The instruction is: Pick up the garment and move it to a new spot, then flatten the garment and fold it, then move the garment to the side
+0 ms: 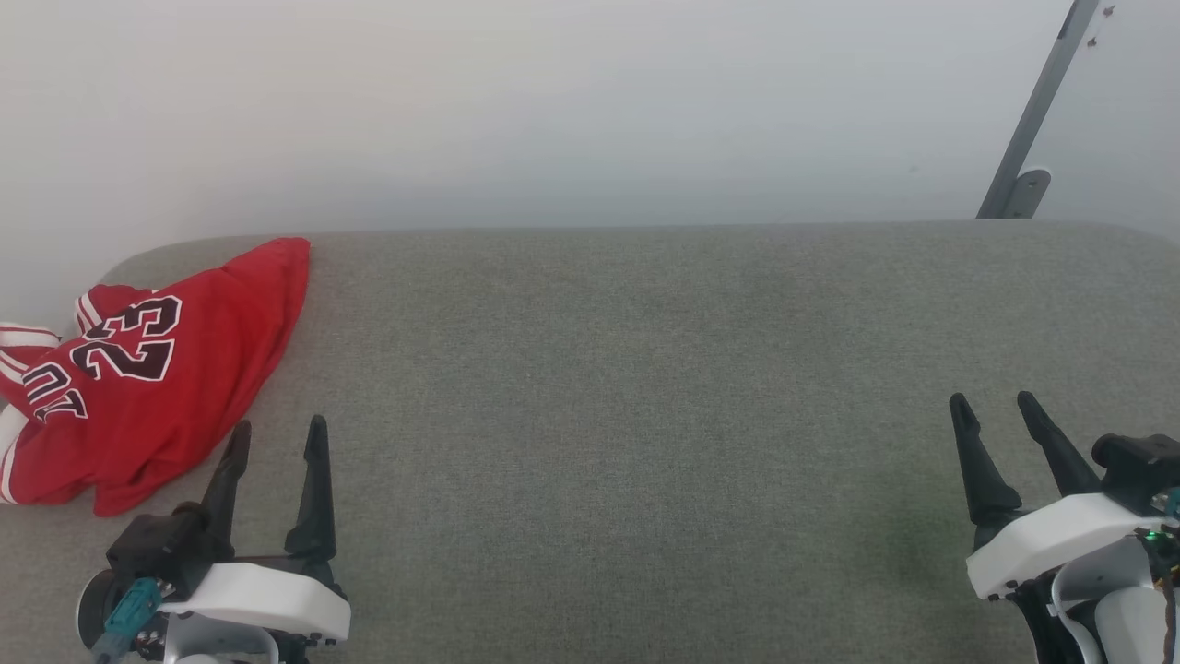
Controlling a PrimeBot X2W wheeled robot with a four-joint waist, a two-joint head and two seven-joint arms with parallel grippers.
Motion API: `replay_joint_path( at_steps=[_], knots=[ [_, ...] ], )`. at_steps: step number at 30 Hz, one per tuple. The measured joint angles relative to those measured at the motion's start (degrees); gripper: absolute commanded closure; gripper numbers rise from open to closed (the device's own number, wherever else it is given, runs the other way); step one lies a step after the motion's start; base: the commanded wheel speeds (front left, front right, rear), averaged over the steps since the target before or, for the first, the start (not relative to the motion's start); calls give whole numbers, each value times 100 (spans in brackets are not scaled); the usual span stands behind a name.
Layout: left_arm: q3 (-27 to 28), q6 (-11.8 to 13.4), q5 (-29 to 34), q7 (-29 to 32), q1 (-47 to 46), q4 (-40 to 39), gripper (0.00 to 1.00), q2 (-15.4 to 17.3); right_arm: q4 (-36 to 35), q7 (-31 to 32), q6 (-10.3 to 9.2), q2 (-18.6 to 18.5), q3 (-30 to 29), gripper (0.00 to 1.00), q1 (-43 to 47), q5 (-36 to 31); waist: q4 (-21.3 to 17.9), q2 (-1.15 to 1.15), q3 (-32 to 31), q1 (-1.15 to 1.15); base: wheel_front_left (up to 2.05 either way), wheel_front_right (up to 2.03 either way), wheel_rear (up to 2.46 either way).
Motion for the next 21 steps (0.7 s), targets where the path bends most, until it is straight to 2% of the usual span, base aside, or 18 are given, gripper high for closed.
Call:
replay_joint_path(
  at_steps=[21],
  knots=[
    [103, -141, 26, -1, 4, 155, 0, -69, -1, -53, 0, 36, -43, 0, 12, -75, 99, 0, -27, 0, 0, 0, 0]
  ],
)
